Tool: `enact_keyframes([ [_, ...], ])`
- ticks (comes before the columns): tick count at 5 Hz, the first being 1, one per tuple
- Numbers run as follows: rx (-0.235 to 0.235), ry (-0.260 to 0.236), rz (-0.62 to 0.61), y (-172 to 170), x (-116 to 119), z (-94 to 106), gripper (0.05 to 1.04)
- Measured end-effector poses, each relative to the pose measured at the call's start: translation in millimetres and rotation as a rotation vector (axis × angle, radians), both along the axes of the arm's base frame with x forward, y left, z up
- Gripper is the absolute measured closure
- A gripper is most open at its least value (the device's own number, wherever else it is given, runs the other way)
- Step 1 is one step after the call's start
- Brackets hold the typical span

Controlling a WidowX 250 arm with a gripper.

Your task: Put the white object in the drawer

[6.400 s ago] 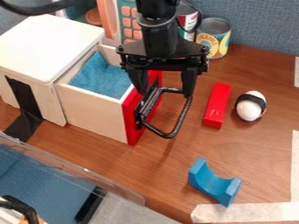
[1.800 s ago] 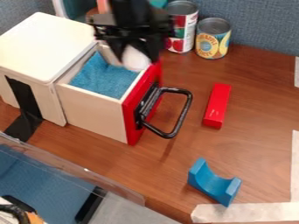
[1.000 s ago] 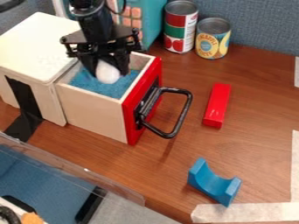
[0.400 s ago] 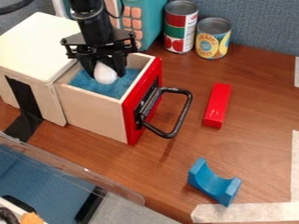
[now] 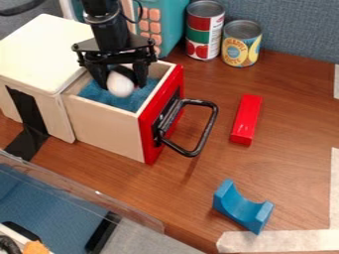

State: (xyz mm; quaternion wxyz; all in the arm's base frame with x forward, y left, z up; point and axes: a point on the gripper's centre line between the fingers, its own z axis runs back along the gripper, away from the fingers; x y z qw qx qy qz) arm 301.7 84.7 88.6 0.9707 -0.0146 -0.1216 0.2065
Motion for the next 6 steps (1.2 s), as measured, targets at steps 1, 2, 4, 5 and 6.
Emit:
enact_keyframes([
  [1,0.0,0.018,-0.006,-1,-2,-0.7,0.077],
  [2,0.009,0.008,-0.025,-8,-2,8.7,0.082],
  [4,0.043,-0.002,-0.08,-17,-2,39.8,0.083],
  [5,0.052,0.031,-0.11,-17,-4,52.4,0.083],
  [6,0.047,0.078,-0.142,-17,-9,62.0,0.083],
])
